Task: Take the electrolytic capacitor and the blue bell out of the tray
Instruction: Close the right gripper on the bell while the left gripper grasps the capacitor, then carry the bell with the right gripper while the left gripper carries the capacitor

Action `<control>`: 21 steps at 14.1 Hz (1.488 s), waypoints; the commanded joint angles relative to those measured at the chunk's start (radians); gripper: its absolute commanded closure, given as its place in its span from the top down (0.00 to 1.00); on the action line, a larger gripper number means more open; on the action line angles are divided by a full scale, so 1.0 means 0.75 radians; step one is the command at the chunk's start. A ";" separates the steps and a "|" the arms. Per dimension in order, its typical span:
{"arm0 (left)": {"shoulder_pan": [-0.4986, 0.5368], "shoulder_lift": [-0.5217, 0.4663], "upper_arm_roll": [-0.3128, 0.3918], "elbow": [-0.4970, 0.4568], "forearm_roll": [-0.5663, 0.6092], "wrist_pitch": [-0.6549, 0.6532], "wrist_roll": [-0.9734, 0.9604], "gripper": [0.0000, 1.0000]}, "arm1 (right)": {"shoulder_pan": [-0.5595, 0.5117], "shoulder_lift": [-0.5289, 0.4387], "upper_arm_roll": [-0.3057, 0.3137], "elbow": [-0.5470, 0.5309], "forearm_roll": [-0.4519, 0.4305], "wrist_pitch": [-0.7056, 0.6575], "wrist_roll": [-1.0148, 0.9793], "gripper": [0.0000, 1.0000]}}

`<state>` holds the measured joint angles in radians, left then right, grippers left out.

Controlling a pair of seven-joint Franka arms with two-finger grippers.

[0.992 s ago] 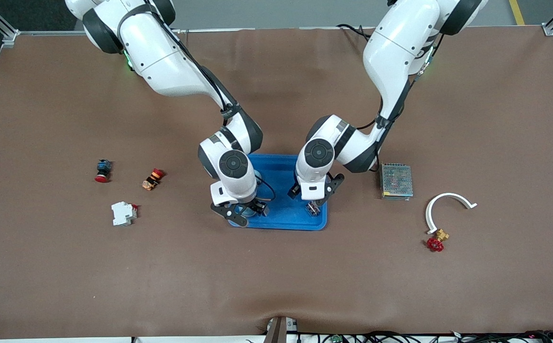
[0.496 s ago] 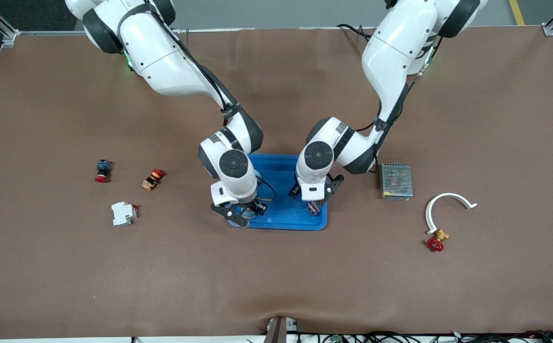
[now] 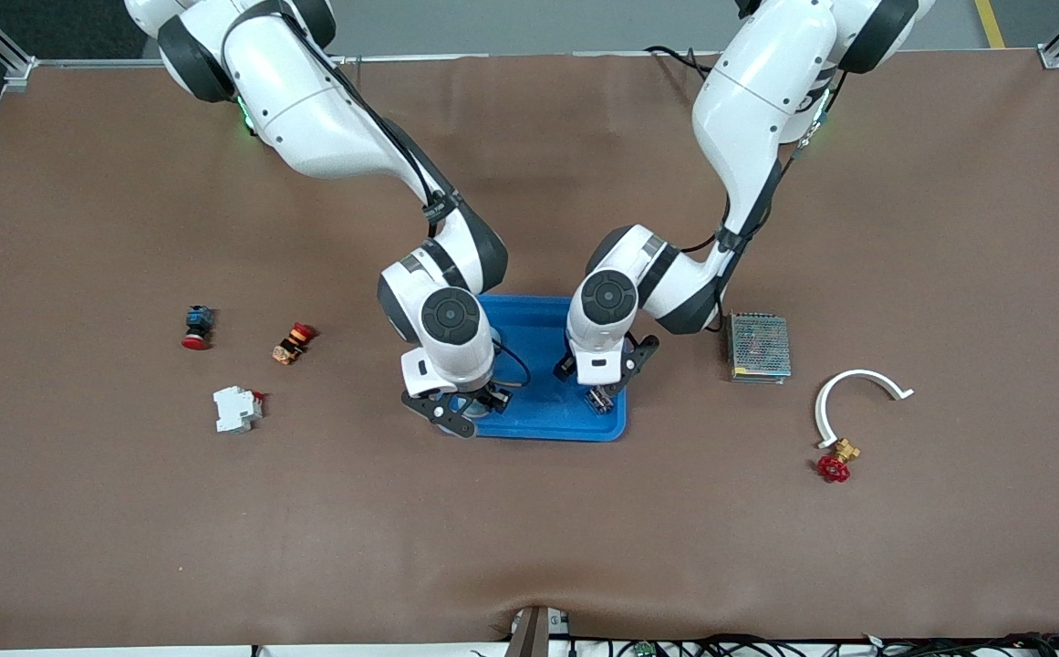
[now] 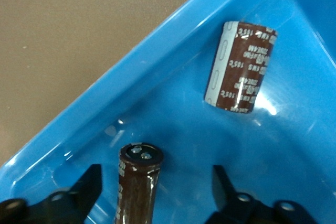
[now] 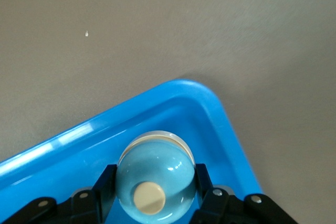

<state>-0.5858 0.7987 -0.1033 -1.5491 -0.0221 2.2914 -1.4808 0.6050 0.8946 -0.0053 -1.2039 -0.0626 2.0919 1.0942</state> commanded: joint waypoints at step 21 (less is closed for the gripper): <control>0.279 -0.334 0.003 0.106 0.044 -0.459 0.458 0.21 | -0.559 -0.458 0.001 -0.781 0.000 0.387 -1.528 0.00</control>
<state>-0.4506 0.6081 -0.0942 -1.4545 -0.0081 2.0018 -1.2527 0.2128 0.6195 -0.0242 -1.6704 -0.0624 2.3203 -0.0224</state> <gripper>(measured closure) 0.648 0.357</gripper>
